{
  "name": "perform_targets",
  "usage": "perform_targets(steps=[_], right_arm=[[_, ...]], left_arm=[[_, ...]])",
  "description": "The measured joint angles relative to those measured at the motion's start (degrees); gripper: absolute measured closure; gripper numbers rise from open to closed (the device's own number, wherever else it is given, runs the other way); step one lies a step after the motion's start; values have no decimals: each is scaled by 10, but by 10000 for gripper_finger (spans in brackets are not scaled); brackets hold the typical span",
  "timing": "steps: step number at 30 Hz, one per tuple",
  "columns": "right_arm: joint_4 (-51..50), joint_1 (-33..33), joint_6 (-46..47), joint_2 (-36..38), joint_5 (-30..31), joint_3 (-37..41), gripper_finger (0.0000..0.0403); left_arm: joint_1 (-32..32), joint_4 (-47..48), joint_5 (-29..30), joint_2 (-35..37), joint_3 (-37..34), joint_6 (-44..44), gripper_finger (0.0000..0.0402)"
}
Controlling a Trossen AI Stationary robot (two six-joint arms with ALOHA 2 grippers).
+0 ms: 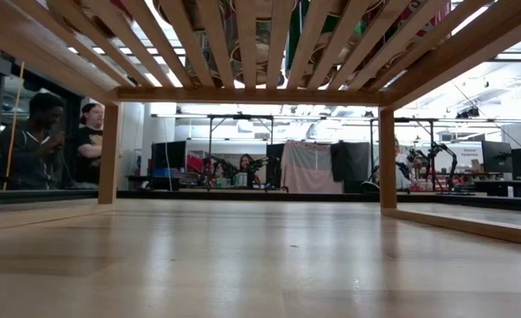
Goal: Place canned beverage on shelf
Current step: Put the pink-white soda can on the shelf, then return to Home Position
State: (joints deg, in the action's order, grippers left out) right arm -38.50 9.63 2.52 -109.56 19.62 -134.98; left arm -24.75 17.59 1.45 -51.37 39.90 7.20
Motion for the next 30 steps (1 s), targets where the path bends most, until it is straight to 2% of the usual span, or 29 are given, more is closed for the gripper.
perform_targets(steps=[2, 6, 9, 14, 24, 30], right_arm=[[0, 0, 0, 0, 0, 0, 87], [0, -2, 1, 0, 0, 0, 87], [0, -4, 14, 0, 0, 0, 87], [0, -10, 15, 0, 0, 0, 87], [-8, -20, 16, 12, -5, 0, 87], [-85, -22, 24, 34, -32, 0, 87]], left_arm=[[0, 20, -22, 0, 15, 1, 6], [0, 98, -24, 11, 58, 1, 6], [0, 155, -11, 25, 85, 1, 6], [0, 196, 31, 63, 110, 1, 7], [0, 181, 99, 172, 113, 30, 5], [0, 130, 102, 221, 113, 94, 6]])
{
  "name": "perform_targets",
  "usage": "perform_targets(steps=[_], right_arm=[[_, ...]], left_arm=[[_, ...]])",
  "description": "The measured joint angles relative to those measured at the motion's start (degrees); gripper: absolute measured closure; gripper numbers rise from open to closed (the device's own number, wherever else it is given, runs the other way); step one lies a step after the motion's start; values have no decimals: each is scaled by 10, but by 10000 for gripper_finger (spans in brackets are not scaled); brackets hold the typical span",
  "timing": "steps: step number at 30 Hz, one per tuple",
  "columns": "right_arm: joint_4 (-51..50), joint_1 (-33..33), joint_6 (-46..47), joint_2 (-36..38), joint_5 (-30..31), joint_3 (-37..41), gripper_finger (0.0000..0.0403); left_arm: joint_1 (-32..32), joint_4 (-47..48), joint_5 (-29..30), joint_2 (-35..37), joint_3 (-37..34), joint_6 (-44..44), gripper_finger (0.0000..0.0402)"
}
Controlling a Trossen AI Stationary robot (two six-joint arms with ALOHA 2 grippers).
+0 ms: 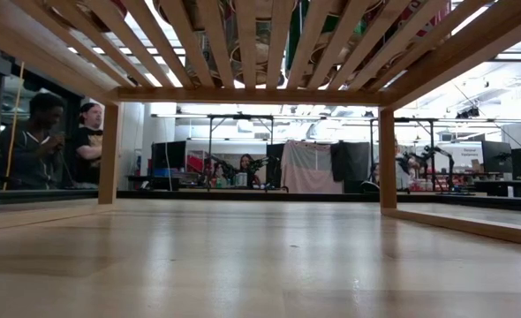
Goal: Place canned beverage on shelf
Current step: Return to Home Position
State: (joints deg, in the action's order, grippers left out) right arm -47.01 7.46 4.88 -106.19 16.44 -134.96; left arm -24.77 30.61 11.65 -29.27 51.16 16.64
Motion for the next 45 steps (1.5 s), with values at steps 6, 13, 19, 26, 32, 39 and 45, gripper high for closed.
perform_targets(steps=[6, 13, 19, 26, 32, 39, 45], right_arm=[[-113, 2, 26, 31, -34, 0, 87], [-239, 16, 58, 66, -29, 0, 87], [-306, 39, 72, 79, -19, 0, 87], [-385, 56, 109, 86, 22, 1, 87], [-384, 83, 151, 145, 51, 84, 87], [-245, 117, 247, 333, 89, 354, 87], [-1, 132, 281, 528, 141, 606, 87]], left_arm=[[0, -94, 15, 36, 0, 76, 7], [0, -113, 88, 50, 0, 58, 7], [0, -112, 98, 34, 0, 58, 7], [0, -112, 98, 1, 0, 66, 7], [0, -113, 98, -4, 0, 88, 7], [0, -113, 98, -2, 0, 88, 7], [0, -112, 118, -2, 0, 74, 7]])
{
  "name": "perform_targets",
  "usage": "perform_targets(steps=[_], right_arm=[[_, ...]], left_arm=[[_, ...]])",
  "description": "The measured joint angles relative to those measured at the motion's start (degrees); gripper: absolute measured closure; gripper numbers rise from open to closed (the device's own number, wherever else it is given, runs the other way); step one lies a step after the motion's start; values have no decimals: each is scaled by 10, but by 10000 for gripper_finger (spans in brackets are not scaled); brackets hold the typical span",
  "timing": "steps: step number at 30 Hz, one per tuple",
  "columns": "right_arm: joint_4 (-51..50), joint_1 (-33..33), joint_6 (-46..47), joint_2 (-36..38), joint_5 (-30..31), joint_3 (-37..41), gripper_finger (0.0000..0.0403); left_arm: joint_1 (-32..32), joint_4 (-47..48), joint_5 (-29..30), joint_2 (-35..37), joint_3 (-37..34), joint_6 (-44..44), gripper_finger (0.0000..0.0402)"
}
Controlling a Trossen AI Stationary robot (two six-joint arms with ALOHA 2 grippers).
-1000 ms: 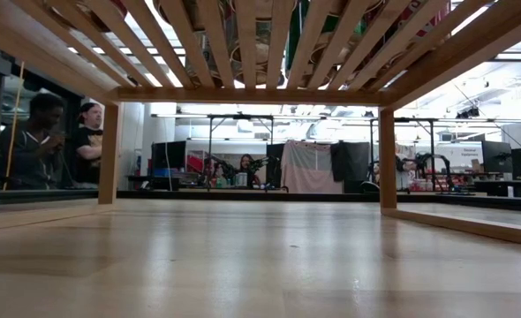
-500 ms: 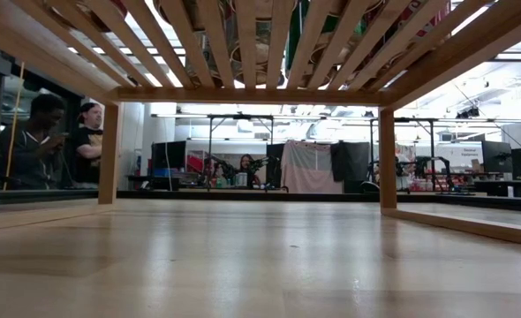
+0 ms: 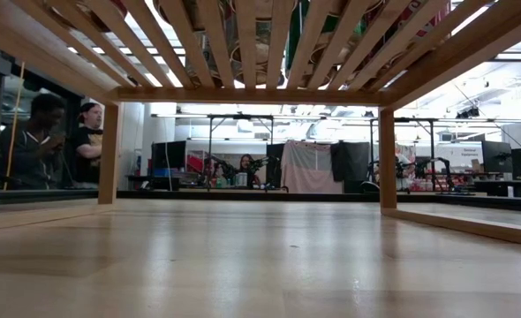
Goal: Place canned beverage on shelf
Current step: Return to Home Position
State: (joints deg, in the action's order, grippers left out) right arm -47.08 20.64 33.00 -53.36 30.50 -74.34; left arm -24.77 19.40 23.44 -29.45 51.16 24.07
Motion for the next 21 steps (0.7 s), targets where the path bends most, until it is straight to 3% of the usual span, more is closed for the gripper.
perform_targets(steps=[4, 9, 21], right_arm=[[204, 0, 6, 83, 73, 102, 87], [369, 0, 1, 135, 86, 170, 87], [392, -11, -112, 125, 53, 202, 87]], left_arm=[[0, 0, 19, 0, 0, -29, 7], [0, 0, 29, 0, 0, -59, 7], [0, -2, 52, -18, 0, -52, 7]])
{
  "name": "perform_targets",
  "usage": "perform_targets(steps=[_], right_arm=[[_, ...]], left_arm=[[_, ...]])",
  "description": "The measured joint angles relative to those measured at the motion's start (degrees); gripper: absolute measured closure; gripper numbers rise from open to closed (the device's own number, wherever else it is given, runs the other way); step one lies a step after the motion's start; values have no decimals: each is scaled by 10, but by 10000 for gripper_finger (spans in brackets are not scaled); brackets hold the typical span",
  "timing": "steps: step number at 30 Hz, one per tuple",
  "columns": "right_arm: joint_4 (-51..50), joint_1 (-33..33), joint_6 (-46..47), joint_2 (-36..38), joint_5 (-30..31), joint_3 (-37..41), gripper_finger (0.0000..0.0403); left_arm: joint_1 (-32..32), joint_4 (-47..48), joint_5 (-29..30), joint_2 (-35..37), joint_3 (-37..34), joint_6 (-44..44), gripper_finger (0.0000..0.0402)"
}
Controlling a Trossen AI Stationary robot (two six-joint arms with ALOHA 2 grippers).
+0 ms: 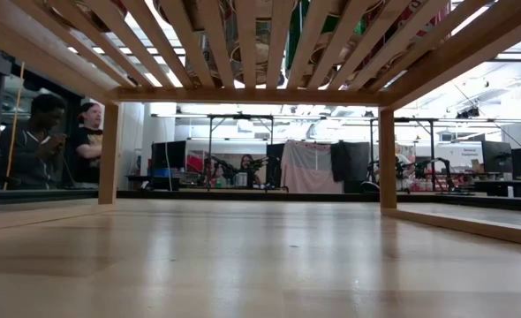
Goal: Place canned beverage on shelf
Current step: Return to Home Position
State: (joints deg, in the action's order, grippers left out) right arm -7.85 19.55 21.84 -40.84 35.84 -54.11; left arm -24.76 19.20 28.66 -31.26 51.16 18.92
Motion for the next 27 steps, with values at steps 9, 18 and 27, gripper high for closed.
perform_targets(steps=[9, 18, 27], right_arm=[[-3, 0, -43, 22, -3, -1, 204], [-79, 0, -54, 38, -4, -1, 372], [-124, -1, 1, 28, -12, -1, 399]], left_arm=[[55, -18, 40, 1, 0, -96, 116], [208, -83, -119, 45, -92, -133, 385], [302, -157, -248, 139, -222, -100, 396]])
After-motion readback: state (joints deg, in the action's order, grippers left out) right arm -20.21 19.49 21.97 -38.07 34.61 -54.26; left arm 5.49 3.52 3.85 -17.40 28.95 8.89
